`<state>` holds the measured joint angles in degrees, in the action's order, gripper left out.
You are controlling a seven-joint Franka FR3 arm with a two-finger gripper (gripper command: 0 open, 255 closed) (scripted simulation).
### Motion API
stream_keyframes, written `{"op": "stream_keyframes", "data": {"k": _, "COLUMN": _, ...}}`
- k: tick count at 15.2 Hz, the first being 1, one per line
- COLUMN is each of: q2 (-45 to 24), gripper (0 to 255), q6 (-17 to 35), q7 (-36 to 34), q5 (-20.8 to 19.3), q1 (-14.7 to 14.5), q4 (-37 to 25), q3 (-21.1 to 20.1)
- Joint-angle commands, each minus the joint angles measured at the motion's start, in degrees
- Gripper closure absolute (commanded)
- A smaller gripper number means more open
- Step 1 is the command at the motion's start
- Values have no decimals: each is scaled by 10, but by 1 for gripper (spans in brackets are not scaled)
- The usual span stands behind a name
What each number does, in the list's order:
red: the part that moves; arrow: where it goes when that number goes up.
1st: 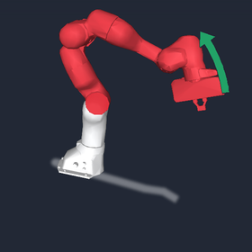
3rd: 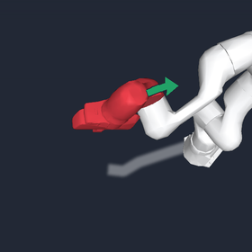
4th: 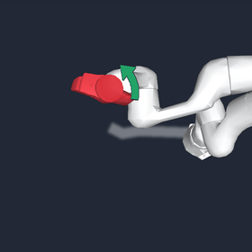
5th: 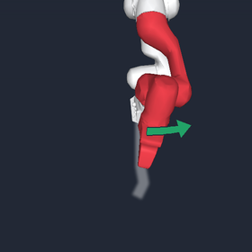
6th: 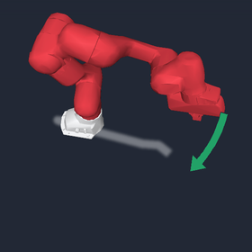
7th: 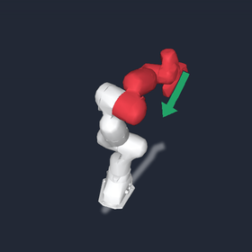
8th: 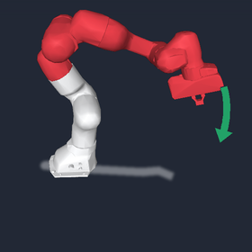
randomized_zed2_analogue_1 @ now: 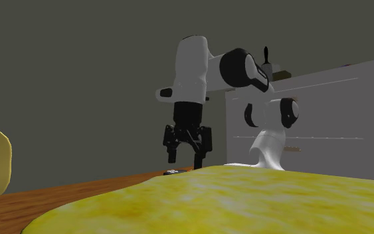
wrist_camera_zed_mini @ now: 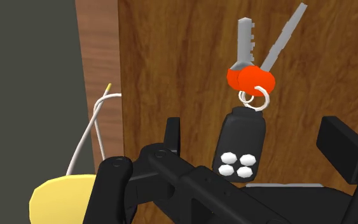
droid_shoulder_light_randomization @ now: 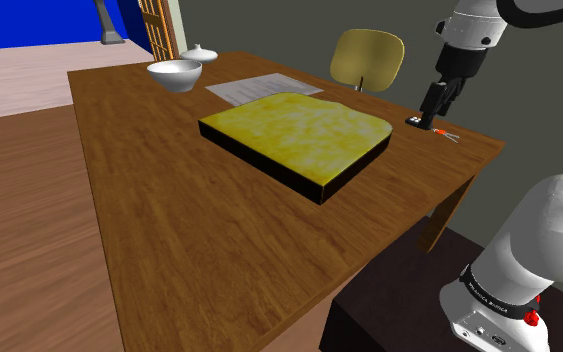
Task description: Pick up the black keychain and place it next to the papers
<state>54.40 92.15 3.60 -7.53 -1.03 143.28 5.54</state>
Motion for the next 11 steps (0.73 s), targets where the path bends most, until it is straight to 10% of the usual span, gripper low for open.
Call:
{"op": "stream_keyframes", "data": {"k": 1, "q2": 3, "gripper": 0, "q6": 5, "q7": 0, "q5": -1, "q1": 0, "q4": 7, "q3": 1}}
{"op": "stream_keyframes", "data": {"k": 7, "q2": 2, "gripper": 0, "q6": 5, "q7": 0, "q5": -1, "q1": 0, "q4": 7, "q3": 1}}
{"op": "stream_keyframes", "data": {"k": 8, "q2": 2, "gripper": 255, "q6": 5, "q7": 0, "q5": -1, "q1": 0, "q4": 7, "q3": 1}}
{"op": "stream_keyframes", "data": {"k": 11, "q2": 2, "gripper": 255, "q6": 5, "q7": 0, "q5": -1, "q1": 0, "q4": 7, "q3": 1}}
